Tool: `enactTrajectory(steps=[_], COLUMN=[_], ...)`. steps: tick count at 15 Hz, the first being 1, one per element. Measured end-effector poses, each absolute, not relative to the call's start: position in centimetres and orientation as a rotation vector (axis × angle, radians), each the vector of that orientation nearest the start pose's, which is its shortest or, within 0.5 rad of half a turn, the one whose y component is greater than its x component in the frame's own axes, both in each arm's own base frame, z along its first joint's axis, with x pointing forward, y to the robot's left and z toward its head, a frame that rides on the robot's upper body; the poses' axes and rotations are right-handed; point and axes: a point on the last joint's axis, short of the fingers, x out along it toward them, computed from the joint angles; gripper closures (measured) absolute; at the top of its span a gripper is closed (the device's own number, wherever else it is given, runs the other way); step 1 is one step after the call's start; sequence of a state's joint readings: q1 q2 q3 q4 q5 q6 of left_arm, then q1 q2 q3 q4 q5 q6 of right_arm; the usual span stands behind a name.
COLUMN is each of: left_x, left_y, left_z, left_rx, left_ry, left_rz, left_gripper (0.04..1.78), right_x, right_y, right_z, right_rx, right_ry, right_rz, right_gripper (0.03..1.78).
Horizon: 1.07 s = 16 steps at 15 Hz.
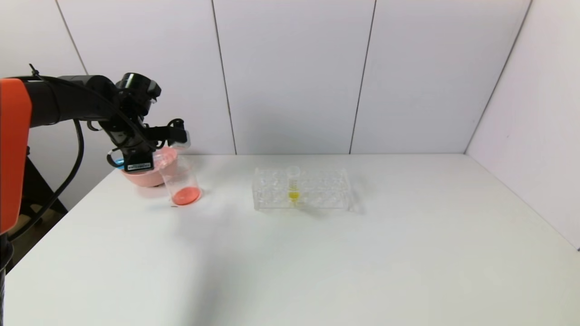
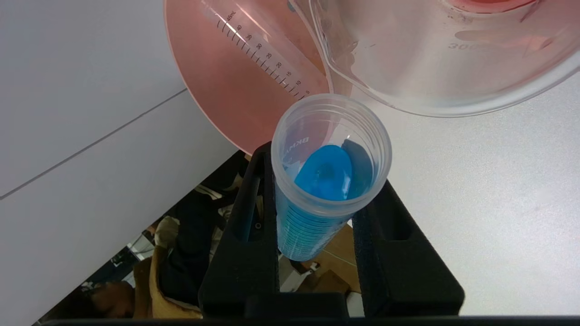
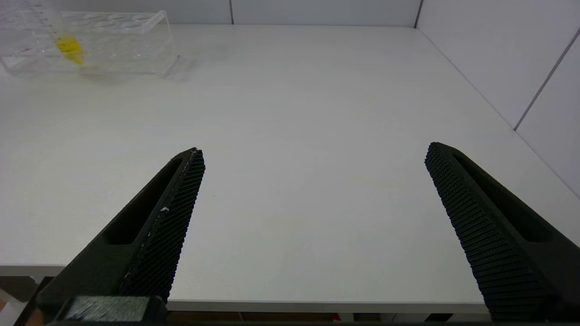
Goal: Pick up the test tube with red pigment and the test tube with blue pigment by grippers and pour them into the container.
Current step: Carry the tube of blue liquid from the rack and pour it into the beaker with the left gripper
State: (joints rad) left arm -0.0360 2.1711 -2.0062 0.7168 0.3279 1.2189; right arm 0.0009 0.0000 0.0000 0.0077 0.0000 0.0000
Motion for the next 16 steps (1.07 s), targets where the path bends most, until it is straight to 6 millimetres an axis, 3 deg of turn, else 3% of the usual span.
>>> enactTrajectory(steps=[16], left_x=[41.65], left_y=[-1.50], left_z=[21.03], left_rx=[1.281], left_ry=[0.957], left_rz=[-0.350], left_gripper=[1.34], right_x=[-2.28], right_y=[0.00], right_z=[7.47], right_rx=[0.000], right_ry=[0.008], right_rz=[0.000], right_gripper=[0.04])
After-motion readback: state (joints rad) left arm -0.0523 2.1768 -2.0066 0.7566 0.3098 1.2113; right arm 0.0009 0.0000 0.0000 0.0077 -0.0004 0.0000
